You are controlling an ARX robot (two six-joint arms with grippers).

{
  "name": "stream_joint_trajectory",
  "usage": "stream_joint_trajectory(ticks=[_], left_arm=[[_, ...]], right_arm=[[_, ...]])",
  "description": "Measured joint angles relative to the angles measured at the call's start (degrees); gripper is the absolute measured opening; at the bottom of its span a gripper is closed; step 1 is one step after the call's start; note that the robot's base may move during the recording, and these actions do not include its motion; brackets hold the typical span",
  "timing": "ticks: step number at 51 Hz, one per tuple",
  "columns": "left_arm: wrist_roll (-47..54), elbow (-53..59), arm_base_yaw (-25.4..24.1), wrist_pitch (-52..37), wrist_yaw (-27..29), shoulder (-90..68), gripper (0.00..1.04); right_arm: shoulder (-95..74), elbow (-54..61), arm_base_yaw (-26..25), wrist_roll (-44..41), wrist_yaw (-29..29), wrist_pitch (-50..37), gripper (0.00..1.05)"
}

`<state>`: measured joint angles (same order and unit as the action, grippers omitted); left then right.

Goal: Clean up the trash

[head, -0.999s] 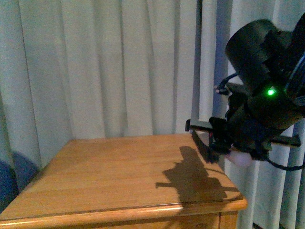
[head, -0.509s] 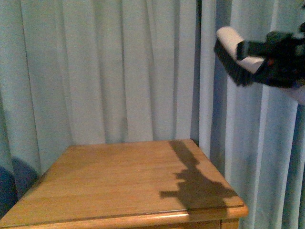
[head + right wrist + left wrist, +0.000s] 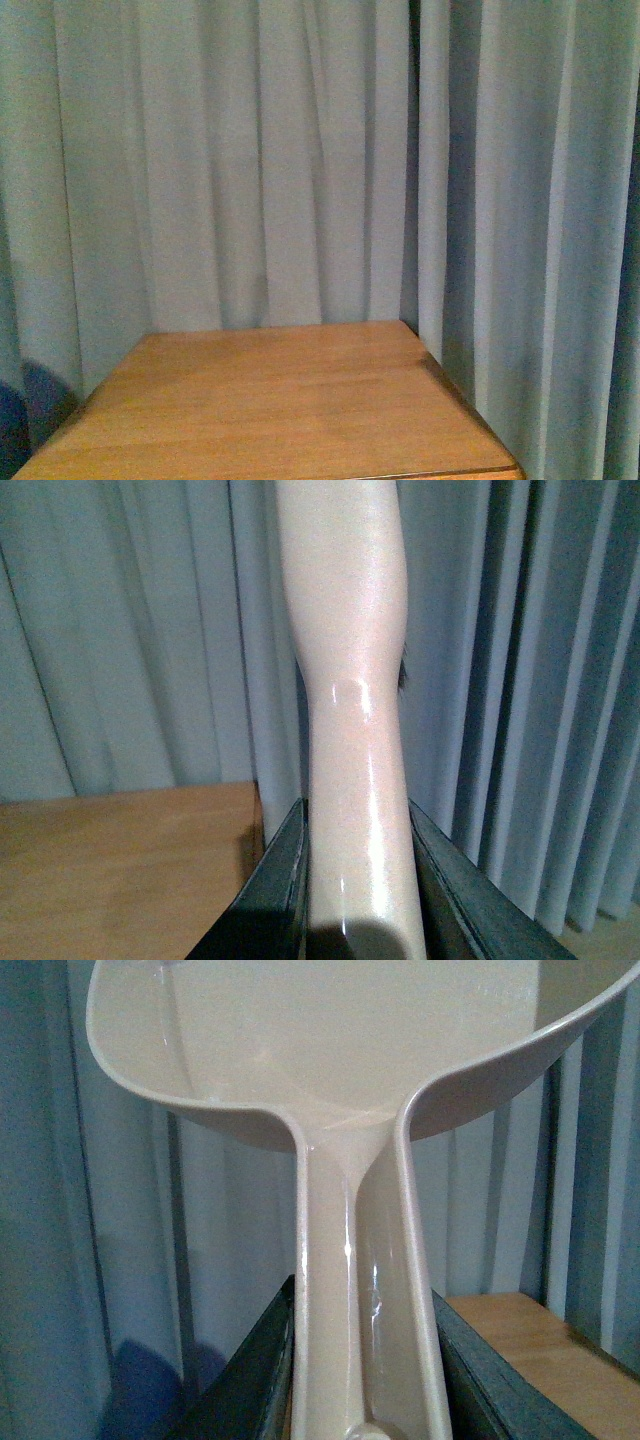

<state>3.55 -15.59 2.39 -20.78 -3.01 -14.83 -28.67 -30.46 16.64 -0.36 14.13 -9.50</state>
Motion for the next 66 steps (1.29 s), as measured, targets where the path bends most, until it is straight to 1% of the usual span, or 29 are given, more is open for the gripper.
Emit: stream_joint_trajectory(ticks=[5,13,45,58,66], left_arm=[[0.0,0.0,0.0,0.0,0.0,0.0,0.28],[0.0,0.0,0.0,0.0,0.0,0.0,0.28],[0.0,0.0,0.0,0.0,-0.2,0.0,0.28],[-0.1,0.2,-0.2,0.1,0.2,0.2,0.28],[-0.1,0.2,-0.2,0.1,0.0,0.2,0.28]], right_arm=[[2.6,0.2,-2.1,-0.5,-0.7,0.3,0.22],[2.9,1.8,-3.4,-1.1,-0.4,-0.2,0.22],[3.1,2.3,-3.8,-1.6,0.3,-0.4,0.22],[2.8,2.4,-3.6,-2.1,-0.9,-0.4,0.22],[3.0,2.4,-3.8,-2.1,0.0,-0.4,0.22]])
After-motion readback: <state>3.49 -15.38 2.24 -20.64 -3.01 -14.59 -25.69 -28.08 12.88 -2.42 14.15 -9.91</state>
